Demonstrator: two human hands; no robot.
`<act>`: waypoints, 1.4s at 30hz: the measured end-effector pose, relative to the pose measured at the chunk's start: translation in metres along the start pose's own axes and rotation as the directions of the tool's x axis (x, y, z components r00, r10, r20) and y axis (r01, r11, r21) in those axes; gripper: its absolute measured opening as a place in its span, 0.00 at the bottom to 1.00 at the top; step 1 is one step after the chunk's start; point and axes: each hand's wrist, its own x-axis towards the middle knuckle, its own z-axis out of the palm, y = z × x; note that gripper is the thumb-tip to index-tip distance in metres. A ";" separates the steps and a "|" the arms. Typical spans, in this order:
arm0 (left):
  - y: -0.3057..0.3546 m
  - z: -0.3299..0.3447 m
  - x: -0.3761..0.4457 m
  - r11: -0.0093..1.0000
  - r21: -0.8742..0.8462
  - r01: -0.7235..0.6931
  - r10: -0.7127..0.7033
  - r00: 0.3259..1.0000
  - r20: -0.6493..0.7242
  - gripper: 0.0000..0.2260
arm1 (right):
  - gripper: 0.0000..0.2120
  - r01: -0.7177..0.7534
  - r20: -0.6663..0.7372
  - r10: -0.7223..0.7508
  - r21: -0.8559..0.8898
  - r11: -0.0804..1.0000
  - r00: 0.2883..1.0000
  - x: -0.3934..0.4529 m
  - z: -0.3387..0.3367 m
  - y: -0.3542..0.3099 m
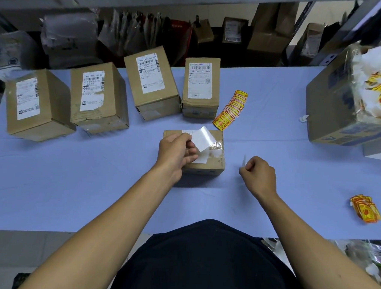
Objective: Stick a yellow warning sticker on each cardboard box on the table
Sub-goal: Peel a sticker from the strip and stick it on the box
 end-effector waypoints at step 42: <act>-0.011 -0.003 0.002 0.927 0.345 -0.148 0.020 0.938 0.346 0.07 | 0.02 -0.379 0.498 0.016 0.638 0.671 0.867 -0.014 -0.018 -0.066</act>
